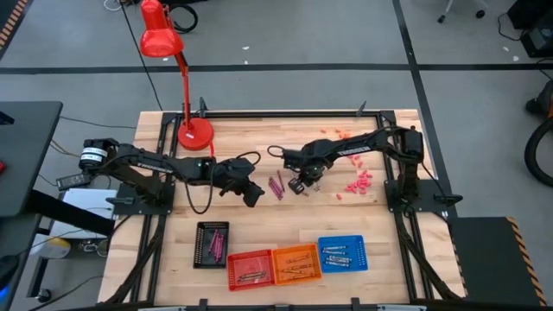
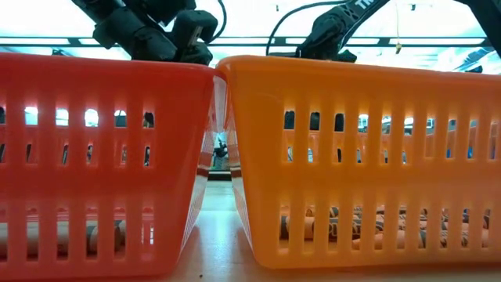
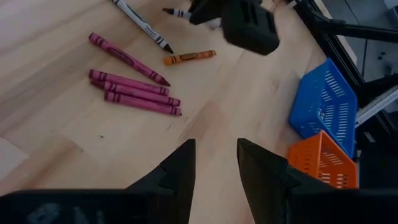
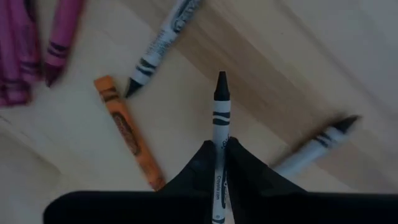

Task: Sort crayons
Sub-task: Put the black crayon into the blue bin

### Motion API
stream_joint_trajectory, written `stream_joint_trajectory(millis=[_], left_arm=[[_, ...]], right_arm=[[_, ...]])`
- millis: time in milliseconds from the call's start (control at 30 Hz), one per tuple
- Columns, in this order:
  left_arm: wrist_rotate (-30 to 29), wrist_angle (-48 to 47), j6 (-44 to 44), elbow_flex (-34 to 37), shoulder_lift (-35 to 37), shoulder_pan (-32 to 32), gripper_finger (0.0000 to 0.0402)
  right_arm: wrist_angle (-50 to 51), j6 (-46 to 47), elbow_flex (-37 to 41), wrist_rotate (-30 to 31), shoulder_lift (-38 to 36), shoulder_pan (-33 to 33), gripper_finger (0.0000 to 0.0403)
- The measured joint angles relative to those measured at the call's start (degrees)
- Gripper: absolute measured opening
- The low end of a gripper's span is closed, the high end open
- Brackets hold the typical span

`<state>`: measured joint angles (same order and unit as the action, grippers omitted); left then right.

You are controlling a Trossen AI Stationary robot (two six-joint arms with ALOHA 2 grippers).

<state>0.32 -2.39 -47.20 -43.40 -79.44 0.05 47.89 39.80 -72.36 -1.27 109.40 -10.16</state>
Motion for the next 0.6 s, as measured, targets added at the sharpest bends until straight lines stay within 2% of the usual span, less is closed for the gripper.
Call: stream_joint_trajectory(millis=[133, 300, 467, 600], left_arm=[[0.0, -1.8, 0.8, 0.0, 0.0, 0.7, 0.0130], [0.0, -9.8, 8.7, 0.0, 0.0, 1.2, 0.0130], [0.0, -17.1, 14.1, 0.0, 0.0, 1.2, 0.0130], [0.0, -17.3, 15.3, 0.0, -0.1, 1.2, 0.0130]], right_arm=[[0.5, -3.6, -0.2, -0.3, -2.2, 0.0, 0.0032], [1.8, -8.2, -0.3, -2.7, -8.0, 2.1, 0.0032], [1.8, -10.4, -0.4, -4.2, -15.1, 8.2, 0.0033], [2.8, -11.1, -0.4, -4.4, -19.4, 15.2, 0.0036]])
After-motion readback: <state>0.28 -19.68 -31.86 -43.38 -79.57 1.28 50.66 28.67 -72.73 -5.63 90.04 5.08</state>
